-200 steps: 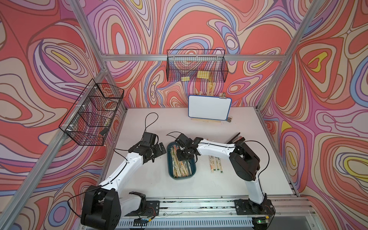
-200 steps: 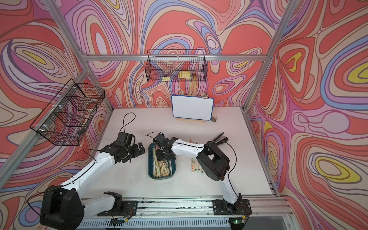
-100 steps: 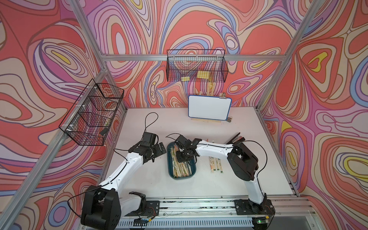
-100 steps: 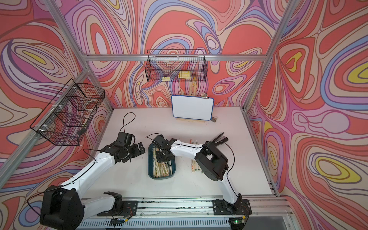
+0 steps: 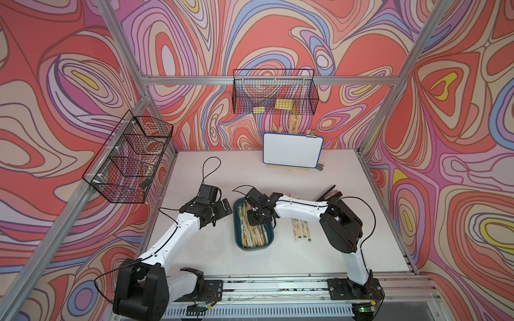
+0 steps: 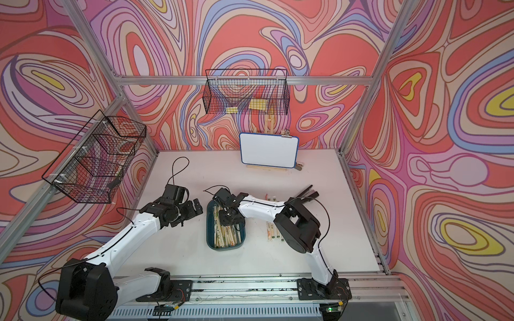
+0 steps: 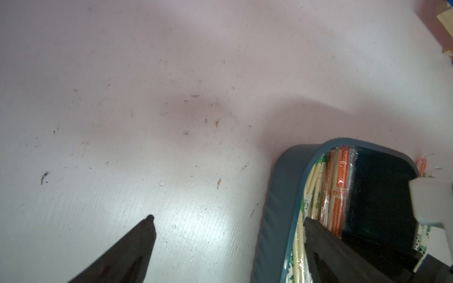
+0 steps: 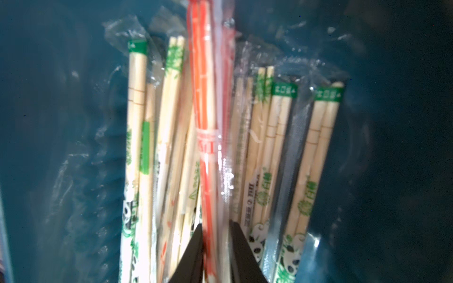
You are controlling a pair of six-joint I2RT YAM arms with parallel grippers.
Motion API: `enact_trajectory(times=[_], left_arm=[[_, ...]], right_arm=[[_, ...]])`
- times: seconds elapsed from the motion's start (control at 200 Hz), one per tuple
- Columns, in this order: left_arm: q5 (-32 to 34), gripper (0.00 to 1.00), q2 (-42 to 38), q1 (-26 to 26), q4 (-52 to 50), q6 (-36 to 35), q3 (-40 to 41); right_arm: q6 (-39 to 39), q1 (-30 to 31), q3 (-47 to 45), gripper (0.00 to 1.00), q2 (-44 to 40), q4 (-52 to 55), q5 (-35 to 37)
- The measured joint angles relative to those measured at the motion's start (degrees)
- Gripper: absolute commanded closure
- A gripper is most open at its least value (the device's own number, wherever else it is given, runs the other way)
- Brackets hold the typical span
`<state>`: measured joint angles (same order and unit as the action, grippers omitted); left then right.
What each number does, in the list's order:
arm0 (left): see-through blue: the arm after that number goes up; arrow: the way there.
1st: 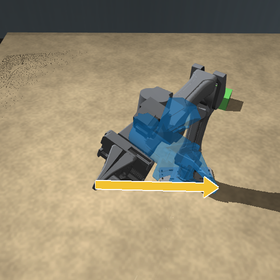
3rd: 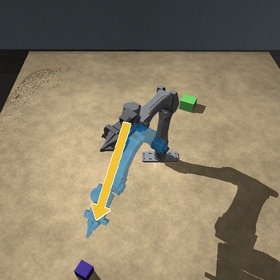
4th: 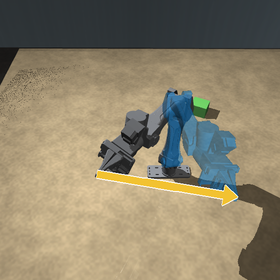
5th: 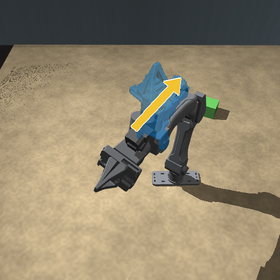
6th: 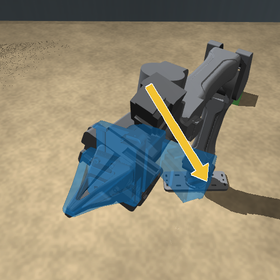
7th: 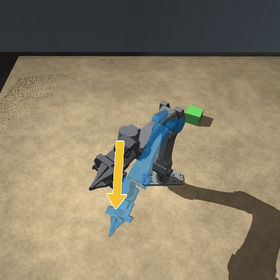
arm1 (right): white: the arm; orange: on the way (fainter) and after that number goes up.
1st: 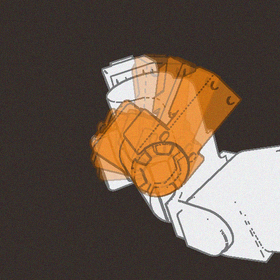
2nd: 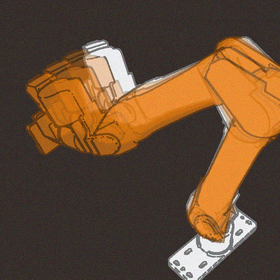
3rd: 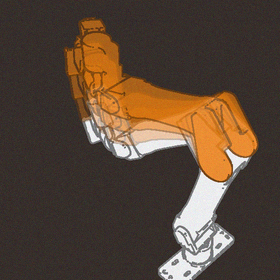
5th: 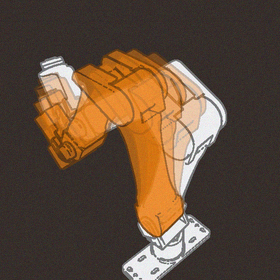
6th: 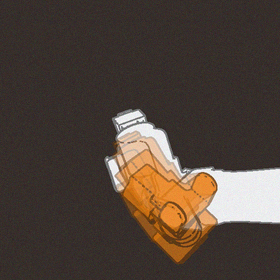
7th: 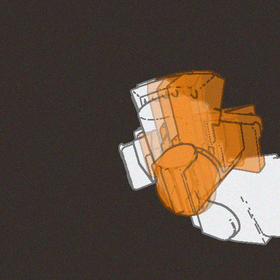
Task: Take the paired disposable chopsticks out of the storage box
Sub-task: Pick up the paired disposable chopsticks from the storage box.
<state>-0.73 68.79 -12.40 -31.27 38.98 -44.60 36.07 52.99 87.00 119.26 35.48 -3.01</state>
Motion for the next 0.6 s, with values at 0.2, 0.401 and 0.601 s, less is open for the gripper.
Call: enact_trajectory(times=[0.2,0.401,0.601], left_arm=[[0.00,0.00,0.00,0.00,0.00,0.02,0.00],[-0.04,0.00,0.00,0.00,0.00,0.02,0.00],[-0.15,0.00,0.00,0.00,0.00,0.02,0.00]], right_arm=[[-0.02,0.00,-0.72,0.81,-0.33,0.07,0.28],[0.02,0.00,-1.88,0.83,-1.86,0.07,0.46],[0.15,0.00,-2.80,0.81,-3.58,0.04,0.46]])
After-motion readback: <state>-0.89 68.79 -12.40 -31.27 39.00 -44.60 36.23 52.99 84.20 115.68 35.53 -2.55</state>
